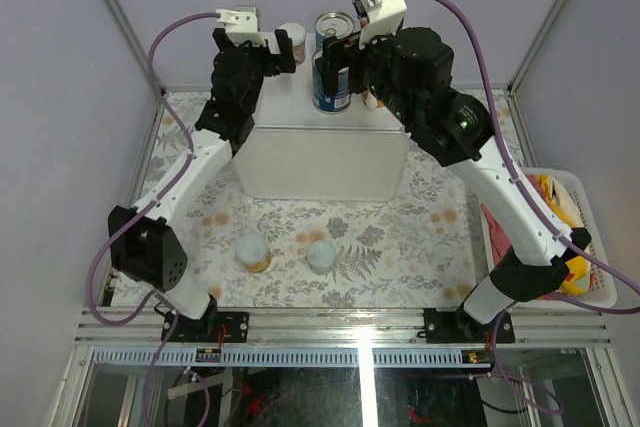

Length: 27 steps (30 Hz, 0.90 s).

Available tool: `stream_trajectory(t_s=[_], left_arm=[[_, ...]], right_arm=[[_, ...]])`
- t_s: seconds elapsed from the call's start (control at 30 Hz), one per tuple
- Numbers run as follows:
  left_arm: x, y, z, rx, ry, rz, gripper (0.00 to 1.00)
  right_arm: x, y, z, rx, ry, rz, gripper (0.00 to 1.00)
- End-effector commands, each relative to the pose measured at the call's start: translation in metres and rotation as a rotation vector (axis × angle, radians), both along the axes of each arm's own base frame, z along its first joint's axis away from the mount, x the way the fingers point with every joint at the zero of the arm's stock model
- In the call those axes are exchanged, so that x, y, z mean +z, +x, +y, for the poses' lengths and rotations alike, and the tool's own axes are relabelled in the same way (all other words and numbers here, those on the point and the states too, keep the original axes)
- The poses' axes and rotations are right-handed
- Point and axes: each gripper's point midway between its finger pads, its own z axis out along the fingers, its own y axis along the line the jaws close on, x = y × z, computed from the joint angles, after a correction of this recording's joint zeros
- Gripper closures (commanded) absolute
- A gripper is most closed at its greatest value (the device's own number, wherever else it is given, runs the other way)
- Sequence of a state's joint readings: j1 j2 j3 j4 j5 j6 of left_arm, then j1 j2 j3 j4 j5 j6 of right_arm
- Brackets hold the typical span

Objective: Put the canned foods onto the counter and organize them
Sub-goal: Place the canned food on the counter, then pick up the canned food from the center of the board.

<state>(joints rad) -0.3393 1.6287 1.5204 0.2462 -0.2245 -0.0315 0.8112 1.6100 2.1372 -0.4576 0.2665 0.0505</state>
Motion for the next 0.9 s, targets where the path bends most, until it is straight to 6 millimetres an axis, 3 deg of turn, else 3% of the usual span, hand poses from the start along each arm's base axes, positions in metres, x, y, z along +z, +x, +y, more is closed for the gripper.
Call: stream_trajectory(t_s=[0.0,0.13,0.27,0.4,0.63,0.87], left_arm=[[0.04,-0.031,0.012,0.006,-0.05,-0.073,0.02],[0.045,-0.063,0.011,-0.03,-0.052,-0.062,0.02],[0.045,-0.108,0.006,-0.085,-0.042,-0.063,0.02],[0.031,-0.153,-0.007,-0.168,-0.014,-0.025,0.03],[-0.014,-0.222,-0.025,-0.325,-0.037,0.109,0.03],[-0.065,-0.267,-0.035,-0.41,-0.025,0.253,0.03]], right_arm=[[0.04,-0.014,-0.014,0.012,0.085,-0.076,0.11],[0.039,-0.014,-0.015,0.009,0.088,-0.07,0.11],[0.036,-0.015,-0.017,0.006,0.089,-0.06,0.11],[0.036,-0.018,-0.019,0.005,0.094,-0.052,0.12],[0.031,-0.021,-0.023,-0.003,0.093,-0.03,0.13],[0.023,-0.025,-0.027,-0.016,0.086,-0.012,0.14]])
